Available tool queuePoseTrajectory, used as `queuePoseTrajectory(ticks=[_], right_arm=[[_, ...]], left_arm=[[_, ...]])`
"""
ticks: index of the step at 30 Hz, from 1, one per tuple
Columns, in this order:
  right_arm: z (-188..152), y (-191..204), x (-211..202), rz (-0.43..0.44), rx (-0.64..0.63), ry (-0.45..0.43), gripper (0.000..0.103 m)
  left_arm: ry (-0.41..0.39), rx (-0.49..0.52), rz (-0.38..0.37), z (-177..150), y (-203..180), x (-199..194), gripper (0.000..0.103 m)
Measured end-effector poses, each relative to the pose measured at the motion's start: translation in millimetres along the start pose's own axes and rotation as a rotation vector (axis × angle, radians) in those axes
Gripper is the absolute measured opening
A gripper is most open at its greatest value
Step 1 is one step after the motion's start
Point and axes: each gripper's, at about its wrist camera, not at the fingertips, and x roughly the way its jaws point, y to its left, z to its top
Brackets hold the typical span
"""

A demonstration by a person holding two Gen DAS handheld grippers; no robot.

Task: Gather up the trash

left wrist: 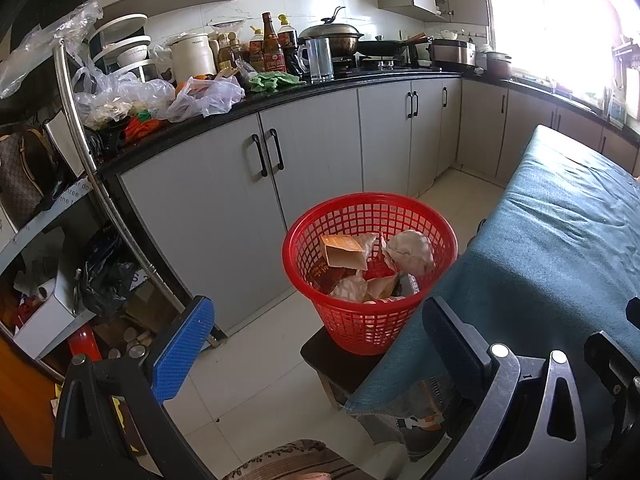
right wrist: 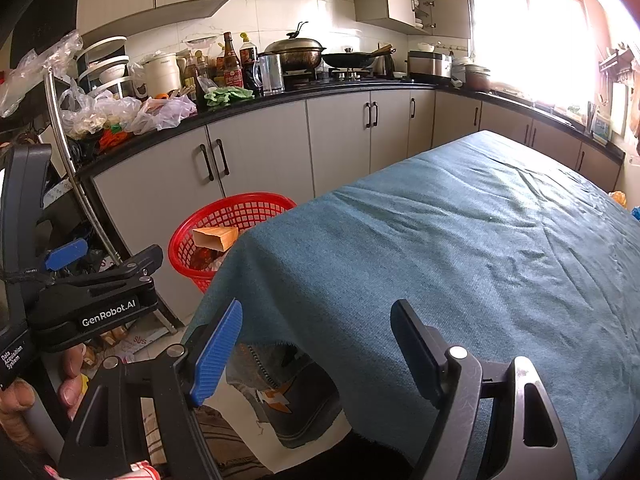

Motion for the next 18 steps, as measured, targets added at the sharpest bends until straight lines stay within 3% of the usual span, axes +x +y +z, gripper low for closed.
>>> queuePoseTrajectory(ticks=[18], right_arm=[[1, -2, -4, 0.002, -0.006, -0.006, 0.081]], left_arm=[[-0.044, 0.013, 0.022, 19, 2, -11, 0.103]])
